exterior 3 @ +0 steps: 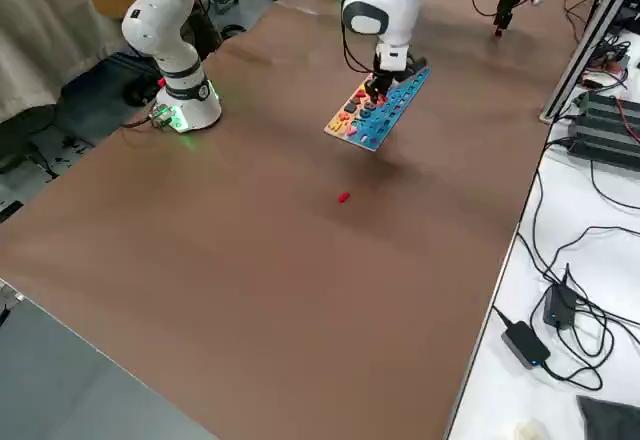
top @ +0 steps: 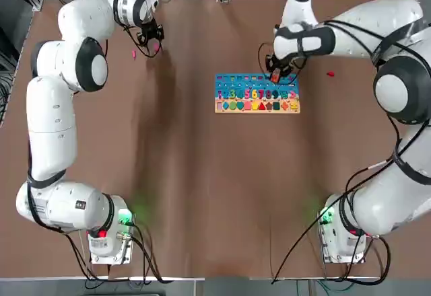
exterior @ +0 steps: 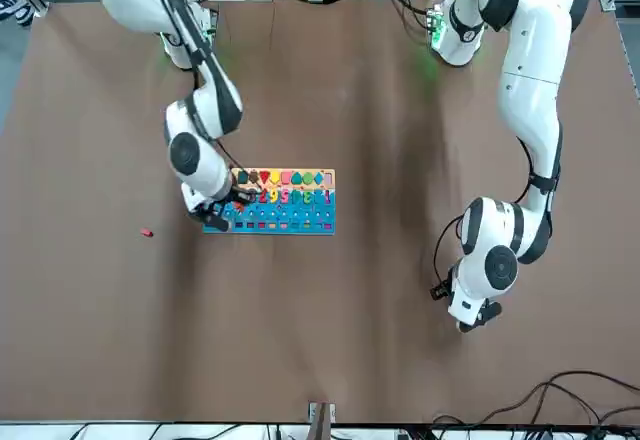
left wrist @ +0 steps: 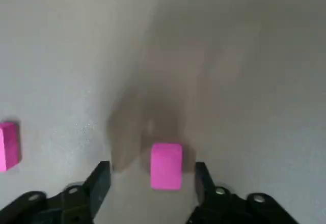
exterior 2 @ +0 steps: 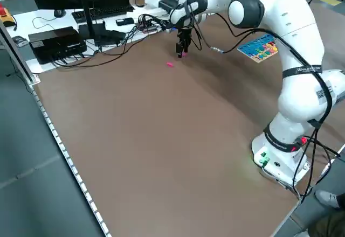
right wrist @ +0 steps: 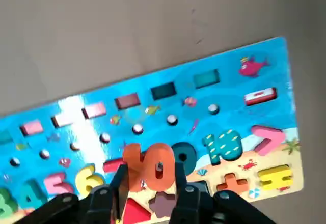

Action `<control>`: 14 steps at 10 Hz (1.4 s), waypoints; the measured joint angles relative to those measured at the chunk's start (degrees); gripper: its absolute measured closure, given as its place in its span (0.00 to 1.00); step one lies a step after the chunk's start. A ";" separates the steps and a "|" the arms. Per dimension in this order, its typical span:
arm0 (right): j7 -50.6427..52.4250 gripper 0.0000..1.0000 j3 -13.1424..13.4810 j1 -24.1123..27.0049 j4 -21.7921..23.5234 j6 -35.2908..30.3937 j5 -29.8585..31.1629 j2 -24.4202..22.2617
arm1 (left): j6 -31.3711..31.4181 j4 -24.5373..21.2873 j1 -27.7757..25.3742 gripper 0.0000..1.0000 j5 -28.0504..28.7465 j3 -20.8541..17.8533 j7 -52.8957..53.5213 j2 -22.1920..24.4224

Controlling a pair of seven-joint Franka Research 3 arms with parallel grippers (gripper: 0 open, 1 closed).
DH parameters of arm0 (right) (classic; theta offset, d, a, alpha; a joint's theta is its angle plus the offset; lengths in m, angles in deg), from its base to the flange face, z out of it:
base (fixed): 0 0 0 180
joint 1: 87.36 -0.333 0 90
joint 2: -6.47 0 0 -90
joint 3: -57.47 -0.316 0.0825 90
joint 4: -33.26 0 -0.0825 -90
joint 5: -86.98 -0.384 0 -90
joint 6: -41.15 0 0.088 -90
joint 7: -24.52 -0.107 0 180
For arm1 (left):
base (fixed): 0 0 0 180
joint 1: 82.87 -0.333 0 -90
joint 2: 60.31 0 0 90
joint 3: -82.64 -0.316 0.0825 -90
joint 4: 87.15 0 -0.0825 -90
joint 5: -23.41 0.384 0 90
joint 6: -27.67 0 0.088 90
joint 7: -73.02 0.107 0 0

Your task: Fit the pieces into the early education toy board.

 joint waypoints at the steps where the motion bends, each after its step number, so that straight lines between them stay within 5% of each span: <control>1: 3.52 0.60 0.02 -0.35 1.29 1.15 0.05 -0.11 | 0.04 0.11 0.00 0.31 0.00 0.00 -0.09 -0.13; 4: 13.94 0.60 1.05 0.73 3.76 1.82 0.04 -1.32 | 0.04 0.39 0.00 0.52 0.00 0.00 -0.16 -0.16; 8: 14.94 0.60 1.01 0.68 10.40 9.33 0.07 -3.04 | 0.04 0.55 0.00 0.56 0.00 -0.01 -0.16 -0.17; 14: 18.52 0.60 1.45 4.15 11.02 9.76 0.91 -3.32 | 0.11 1.10 0.44 0.73 0.00 0.03 -0.16 -0.13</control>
